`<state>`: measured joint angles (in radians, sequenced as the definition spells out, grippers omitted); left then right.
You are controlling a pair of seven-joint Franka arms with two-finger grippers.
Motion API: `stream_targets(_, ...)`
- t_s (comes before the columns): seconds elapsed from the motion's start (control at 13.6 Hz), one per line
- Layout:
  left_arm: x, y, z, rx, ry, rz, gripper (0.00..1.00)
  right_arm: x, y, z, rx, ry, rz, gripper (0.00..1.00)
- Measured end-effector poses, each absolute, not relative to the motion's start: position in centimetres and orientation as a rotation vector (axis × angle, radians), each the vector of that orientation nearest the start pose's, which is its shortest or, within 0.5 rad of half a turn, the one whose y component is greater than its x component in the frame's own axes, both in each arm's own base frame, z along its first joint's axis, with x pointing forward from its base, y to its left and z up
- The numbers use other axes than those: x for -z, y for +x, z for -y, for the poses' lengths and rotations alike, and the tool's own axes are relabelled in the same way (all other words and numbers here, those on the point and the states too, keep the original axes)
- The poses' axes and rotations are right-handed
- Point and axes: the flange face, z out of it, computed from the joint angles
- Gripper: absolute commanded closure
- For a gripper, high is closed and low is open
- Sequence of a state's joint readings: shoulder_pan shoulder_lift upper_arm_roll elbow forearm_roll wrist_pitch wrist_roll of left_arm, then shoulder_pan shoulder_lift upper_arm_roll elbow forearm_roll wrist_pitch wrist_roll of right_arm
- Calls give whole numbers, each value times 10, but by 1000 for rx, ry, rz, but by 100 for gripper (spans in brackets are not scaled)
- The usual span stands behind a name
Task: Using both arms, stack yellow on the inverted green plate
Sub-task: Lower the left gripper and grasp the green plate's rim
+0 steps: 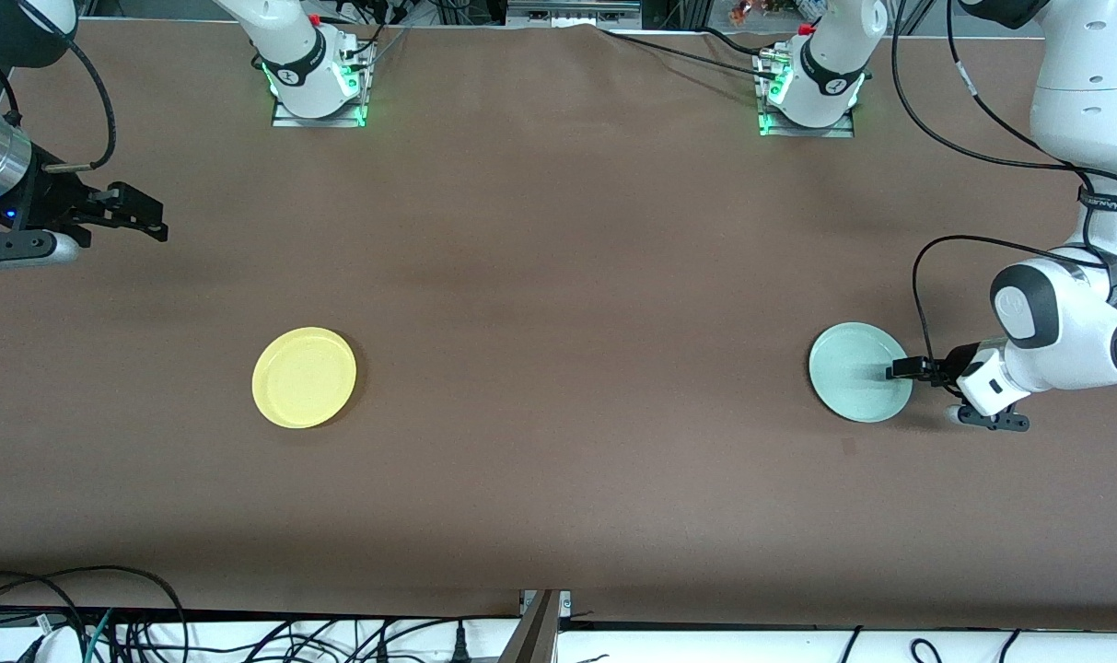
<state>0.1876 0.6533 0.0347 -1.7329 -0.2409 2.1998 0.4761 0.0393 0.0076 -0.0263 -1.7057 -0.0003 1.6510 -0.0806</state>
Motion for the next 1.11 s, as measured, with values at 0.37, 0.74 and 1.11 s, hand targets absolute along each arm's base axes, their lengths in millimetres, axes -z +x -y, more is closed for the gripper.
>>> stream_targets(0.37, -180, 635, -134, -168, -3350, -252, 65, -563, 558, -7, -98, -3135, 147, 0)
stream_targets(0.74, -180, 635, -134, -153, -3343, -349, 100, -563, 558, -7, -98, -3135, 147, 0)
stream_targets(1.11, -182, 636, -136, -144, -3340, -381, 100, -563, 558, -7, -98, -3135, 147, 0)
